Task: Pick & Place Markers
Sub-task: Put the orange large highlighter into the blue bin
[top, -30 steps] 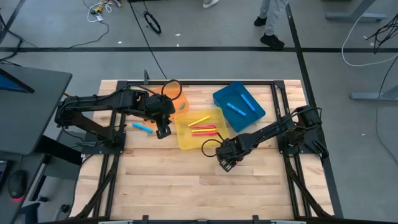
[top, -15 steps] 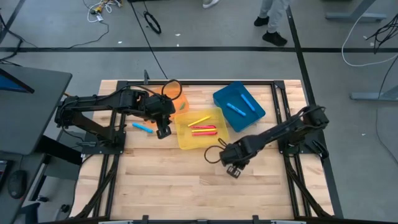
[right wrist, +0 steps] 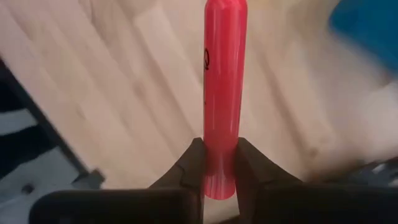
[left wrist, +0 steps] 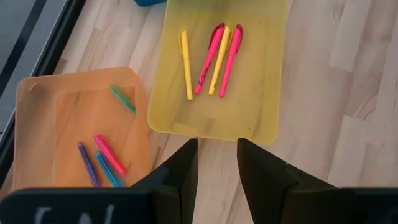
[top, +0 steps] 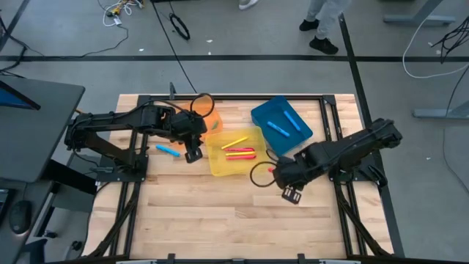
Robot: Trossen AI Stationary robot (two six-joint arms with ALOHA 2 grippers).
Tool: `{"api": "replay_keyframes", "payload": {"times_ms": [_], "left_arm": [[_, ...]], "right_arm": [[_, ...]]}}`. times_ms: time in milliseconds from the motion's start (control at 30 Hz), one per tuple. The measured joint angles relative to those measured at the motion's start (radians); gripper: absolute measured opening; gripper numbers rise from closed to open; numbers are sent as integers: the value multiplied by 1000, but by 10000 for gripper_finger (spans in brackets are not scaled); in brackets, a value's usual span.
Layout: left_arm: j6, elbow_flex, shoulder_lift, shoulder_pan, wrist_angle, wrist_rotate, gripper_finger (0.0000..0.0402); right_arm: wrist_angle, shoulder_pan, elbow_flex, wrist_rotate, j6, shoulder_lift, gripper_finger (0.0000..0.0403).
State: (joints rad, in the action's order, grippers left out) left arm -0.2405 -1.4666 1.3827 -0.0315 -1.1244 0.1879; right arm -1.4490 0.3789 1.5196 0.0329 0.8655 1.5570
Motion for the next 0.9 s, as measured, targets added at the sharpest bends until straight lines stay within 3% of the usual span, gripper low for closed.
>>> {"api": "replay_keyframes", "payload": {"times_ms": [367,600,900], "left_arm": [[-11,0,0,0,11,14,117],[-31,0,0,0,10,14,117],[-37,0,0,0,10,14,117]], "right_arm": [[5,-196,33,-92,-118,1,46],[79,-429,33,-104,-14,1,47],[31,-693,33,-130,-237,1,47]]}}
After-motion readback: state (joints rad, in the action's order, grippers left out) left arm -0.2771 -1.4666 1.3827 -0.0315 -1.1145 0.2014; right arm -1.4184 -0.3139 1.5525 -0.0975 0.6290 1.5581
